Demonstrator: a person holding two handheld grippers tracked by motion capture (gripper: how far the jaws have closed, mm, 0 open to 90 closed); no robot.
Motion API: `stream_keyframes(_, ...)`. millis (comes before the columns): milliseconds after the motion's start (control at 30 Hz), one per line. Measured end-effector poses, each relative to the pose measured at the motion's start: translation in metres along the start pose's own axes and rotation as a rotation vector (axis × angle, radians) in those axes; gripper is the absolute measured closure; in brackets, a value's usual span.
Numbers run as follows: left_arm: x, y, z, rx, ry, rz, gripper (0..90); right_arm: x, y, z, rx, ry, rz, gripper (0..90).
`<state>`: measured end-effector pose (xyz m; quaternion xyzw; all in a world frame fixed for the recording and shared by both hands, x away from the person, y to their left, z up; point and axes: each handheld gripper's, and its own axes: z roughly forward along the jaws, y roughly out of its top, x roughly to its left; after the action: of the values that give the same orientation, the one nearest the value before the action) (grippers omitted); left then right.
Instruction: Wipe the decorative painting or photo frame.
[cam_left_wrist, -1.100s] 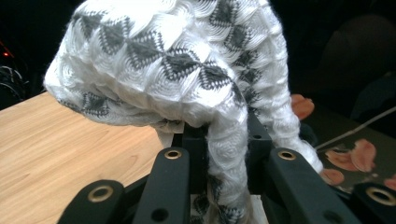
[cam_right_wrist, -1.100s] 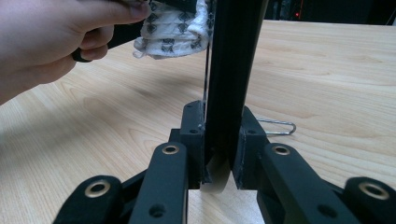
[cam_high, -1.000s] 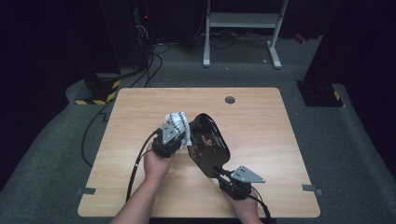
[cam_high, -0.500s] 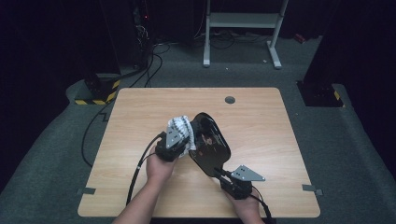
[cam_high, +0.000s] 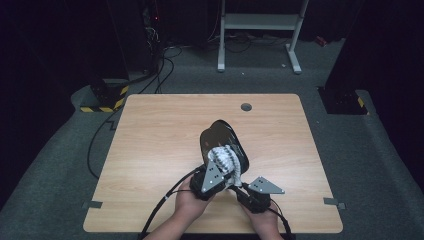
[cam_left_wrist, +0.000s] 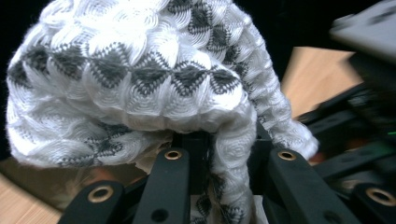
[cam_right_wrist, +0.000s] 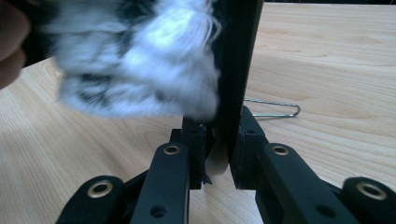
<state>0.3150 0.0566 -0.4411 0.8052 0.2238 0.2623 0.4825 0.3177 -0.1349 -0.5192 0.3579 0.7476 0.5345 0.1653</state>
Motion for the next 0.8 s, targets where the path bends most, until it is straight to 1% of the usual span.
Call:
stream_keyframes(33,-0.002,0.001,0.0,-0.004,0.002,0.008,76.1,0.0,0.0,0.0,0.001,0.0,0.001,78.9)
stream_keyframes(67,-0.002,0.0,0.0,-0.009,0.0,0.008,76.1,0.0,0.0,0.0,0.001,0.001,0.002,78.9)
stream_keyframes(133,0.003,-0.001,0.001,-0.017,-0.01,-0.012,76.0,0.0,0.0,0.0,0.0,0.001,0.005,78.9)
stream_keyframes(233,0.014,-0.002,0.001,-0.013,0.012,-0.03,76.1,0.0,0.0,0.0,-0.005,0.001,0.003,78.9)
stream_keyframes(333,0.033,-0.008,0.003,0.003,0.053,-0.06,76.1,0.0,0.0,0.0,-0.005,0.001,0.002,78.9)
stream_keyframes(367,0.041,-0.011,0.004,0.013,0.069,-0.076,76.1,0.0,0.0,0.0,-0.005,0.001,0.002,78.9)
stream_keyframes(400,0.052,-0.015,0.006,0.03,0.092,-0.094,76.1,0.0,0.0,0.0,-0.005,0.001,0.002,78.9)
stream_keyframes(433,0.058,-0.018,0.007,0.041,0.106,-0.103,76.1,0.0,0.0,0.0,-0.005,0.001,0.001,78.9)
stream_keyframes(467,0.067,-0.022,0.009,0.056,0.128,-0.121,76.1,0.0,0.0,0.0,-0.005,0.0,0.0,78.8)
stream_keyframes(500,0.078,-0.028,0.012,0.083,0.156,-0.134,76.2,0.0,0.0,0.0,-0.005,0.001,-0.001,78.8)
stream_keyframes(667,0.114,-0.047,0.022,0.159,0.231,-0.199,76.2,0.0,0.0,0.0,-0.006,0.002,-0.002,78.8)
stream_keyframes(733,0.121,-0.052,0.024,0.176,0.249,-0.207,76.1,0.0,0.0,0.0,-0.007,0.002,-0.002,78.8)
stream_keyframes(800,0.125,-0.055,0.026,0.187,0.252,-0.219,76.1,0.0,0.0,0.0,-0.007,0.002,-0.002,78.7)
